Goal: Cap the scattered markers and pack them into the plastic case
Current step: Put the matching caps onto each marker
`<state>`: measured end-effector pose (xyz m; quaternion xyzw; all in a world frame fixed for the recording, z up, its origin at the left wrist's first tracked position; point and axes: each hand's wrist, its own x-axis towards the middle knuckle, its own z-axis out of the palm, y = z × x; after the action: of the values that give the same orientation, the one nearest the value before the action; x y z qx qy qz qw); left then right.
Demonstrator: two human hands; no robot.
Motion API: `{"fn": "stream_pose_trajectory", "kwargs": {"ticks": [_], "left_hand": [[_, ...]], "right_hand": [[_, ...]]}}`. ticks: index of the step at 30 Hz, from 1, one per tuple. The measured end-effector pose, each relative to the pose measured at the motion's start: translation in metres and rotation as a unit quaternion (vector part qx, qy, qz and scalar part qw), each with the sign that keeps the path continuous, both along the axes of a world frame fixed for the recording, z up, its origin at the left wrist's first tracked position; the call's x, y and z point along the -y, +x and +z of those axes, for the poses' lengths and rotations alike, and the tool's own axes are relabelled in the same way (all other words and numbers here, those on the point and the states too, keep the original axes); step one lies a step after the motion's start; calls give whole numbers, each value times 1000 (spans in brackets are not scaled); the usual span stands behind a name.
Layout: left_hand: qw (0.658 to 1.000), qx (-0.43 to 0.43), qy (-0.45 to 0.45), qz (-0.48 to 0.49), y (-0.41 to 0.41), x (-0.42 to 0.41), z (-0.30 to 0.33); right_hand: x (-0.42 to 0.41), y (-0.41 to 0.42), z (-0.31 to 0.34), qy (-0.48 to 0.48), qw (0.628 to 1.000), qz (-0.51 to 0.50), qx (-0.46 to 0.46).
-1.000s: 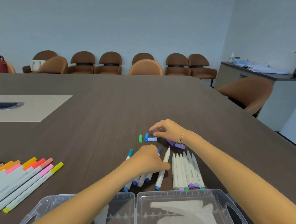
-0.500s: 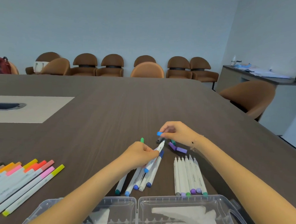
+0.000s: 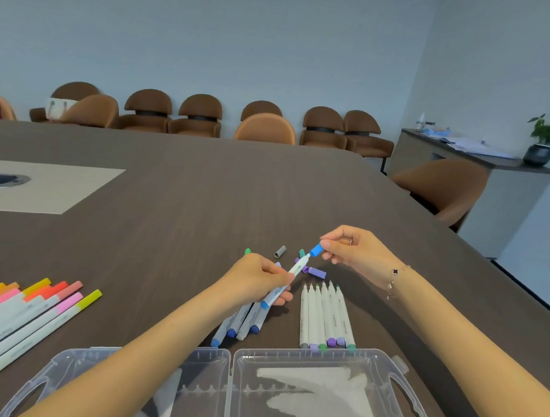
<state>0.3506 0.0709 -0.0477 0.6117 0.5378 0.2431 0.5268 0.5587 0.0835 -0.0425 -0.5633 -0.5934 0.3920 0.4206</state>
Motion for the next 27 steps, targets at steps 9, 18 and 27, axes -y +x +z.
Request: {"fn": "stream_pose_trajectory", "kwargs": {"ticks": [9,18,27], "left_hand": [[1000,3,10,14,-5,4,5],[1000,2,-3,6,-5,6,3],[1000,8,-6,4,-7,7,4]], "right_hand": [[1,-12,-6,2,996,-32,-78],[-6,-18,-9,26,996,-52,-66],[-1,-19,-14,7,999,-28,-37]]}}
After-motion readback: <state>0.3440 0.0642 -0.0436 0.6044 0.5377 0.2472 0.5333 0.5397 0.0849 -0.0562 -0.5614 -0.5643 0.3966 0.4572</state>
